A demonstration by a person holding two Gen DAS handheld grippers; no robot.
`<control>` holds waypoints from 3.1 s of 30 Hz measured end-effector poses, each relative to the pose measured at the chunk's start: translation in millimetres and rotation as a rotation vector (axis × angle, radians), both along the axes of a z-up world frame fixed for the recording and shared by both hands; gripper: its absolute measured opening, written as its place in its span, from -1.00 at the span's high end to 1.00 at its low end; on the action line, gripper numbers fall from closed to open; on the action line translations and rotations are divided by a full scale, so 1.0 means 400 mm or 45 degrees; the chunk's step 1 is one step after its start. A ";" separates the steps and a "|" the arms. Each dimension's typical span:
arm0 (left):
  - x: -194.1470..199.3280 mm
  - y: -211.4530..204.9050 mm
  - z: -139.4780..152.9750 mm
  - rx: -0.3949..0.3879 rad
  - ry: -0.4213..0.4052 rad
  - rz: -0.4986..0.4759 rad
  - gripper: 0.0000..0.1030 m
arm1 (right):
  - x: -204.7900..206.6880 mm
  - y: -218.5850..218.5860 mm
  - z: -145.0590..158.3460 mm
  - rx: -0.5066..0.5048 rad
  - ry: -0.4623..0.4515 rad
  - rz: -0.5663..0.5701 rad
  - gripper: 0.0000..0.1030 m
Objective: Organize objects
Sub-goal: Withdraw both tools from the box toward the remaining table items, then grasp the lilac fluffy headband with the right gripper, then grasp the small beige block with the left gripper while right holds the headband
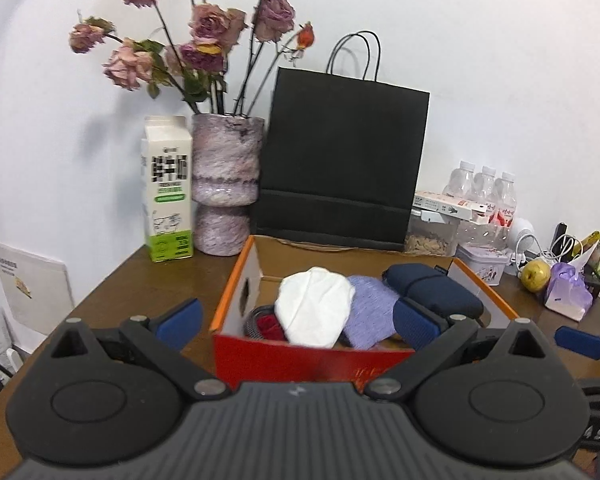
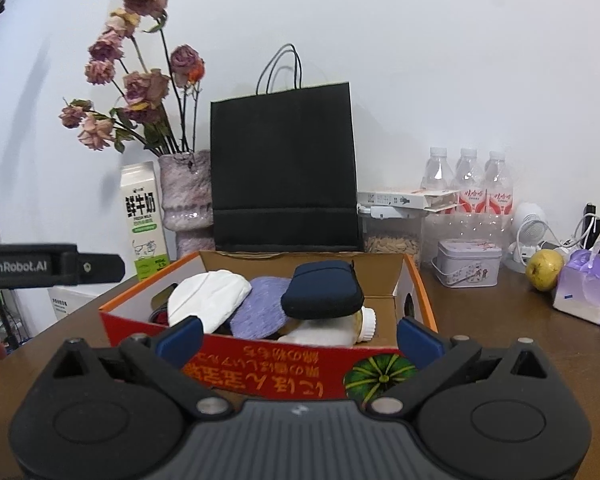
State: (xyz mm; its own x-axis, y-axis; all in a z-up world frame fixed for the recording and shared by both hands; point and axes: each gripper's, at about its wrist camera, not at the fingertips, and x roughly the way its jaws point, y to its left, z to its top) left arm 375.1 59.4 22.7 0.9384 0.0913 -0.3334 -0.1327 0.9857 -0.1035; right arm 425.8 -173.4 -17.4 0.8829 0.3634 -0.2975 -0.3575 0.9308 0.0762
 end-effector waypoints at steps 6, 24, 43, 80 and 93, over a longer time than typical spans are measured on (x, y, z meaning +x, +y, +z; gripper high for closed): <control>-0.078 0.029 -0.015 -0.013 -0.014 0.038 -1.00 | -0.073 -0.011 -0.007 0.035 -0.020 0.011 -1.00; -0.278 0.110 -0.100 -0.001 0.020 0.116 -1.00 | -0.256 0.013 -0.047 0.008 -0.038 0.066 -1.00; -0.301 0.164 -0.114 -0.075 0.069 0.132 -1.00 | -0.223 0.162 -0.092 -0.174 0.202 0.306 -1.00; -0.265 0.140 -0.147 -0.034 0.191 0.126 -1.00 | -0.234 -0.020 -0.072 -0.078 0.014 0.135 0.47; -0.258 0.052 -0.173 0.084 0.301 -0.003 -1.00 | -0.262 -0.097 -0.076 -0.073 -0.028 0.099 0.47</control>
State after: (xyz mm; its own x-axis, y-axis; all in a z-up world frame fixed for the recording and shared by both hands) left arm 271.7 80.0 -46.6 0.8352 0.1179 -0.5372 -0.1431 0.9897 -0.0053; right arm 321.1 -212.3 -47.9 0.8592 0.4139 -0.3009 -0.4297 0.9029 0.0151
